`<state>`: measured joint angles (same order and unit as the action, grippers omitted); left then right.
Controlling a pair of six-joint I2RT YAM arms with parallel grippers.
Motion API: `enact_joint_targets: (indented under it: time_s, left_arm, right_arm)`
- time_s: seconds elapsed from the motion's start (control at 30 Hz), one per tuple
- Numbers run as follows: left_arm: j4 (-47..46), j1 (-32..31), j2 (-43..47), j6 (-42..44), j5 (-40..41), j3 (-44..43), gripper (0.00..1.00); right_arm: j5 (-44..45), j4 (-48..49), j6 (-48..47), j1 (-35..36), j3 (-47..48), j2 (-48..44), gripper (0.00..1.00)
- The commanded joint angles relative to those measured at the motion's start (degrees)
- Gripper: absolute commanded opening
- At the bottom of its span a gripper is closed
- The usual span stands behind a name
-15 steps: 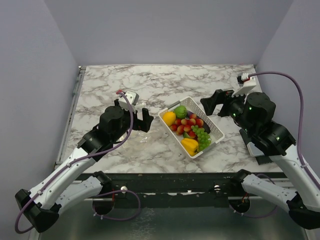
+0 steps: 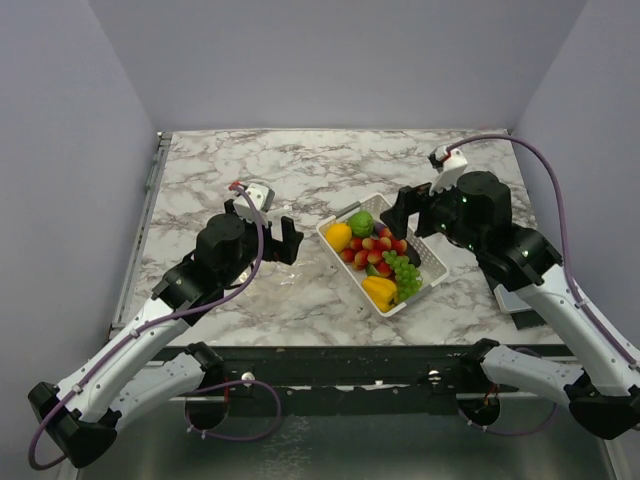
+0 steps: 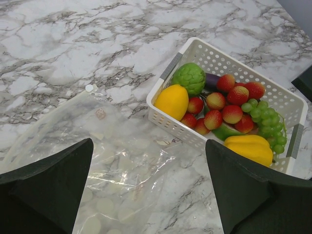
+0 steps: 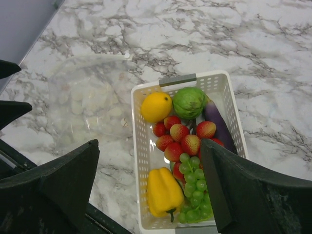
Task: Place the food in the zip-top bag and seal the zipper
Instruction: Adjust the bin at the center of the board.
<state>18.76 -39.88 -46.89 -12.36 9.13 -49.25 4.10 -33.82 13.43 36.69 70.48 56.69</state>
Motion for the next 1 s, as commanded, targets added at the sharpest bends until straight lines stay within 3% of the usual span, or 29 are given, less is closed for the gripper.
enact_joint_targets:
  time_s: [0.0,0.27,0.6,0.97]
  left_arm:
    - [0.8,-0.3,1.0,0.7,1.6,0.7,0.99]
    - [1.0,-0.3,1.6,0.9,1.9,0.8,0.99]
    - [1.3,-0.3,2.2,1.1,3.0,1.2,0.99]
    - [1.3,-0.2,2.5,1.2,3.2,1.2,0.99]
  right_arm:
    - [-5.5,-3.2,-1.1,0.3,1.8,3.2,0.88]
    - [-6.1,-4.4,-0.4,2.1,1.9,8.5,0.82]
    - [3.7,-6.4,0.2,10.2,1.8,16.5,0.78]
    - [5.1,-6.1,2.1,13.0,-1.1,22.8,0.64]
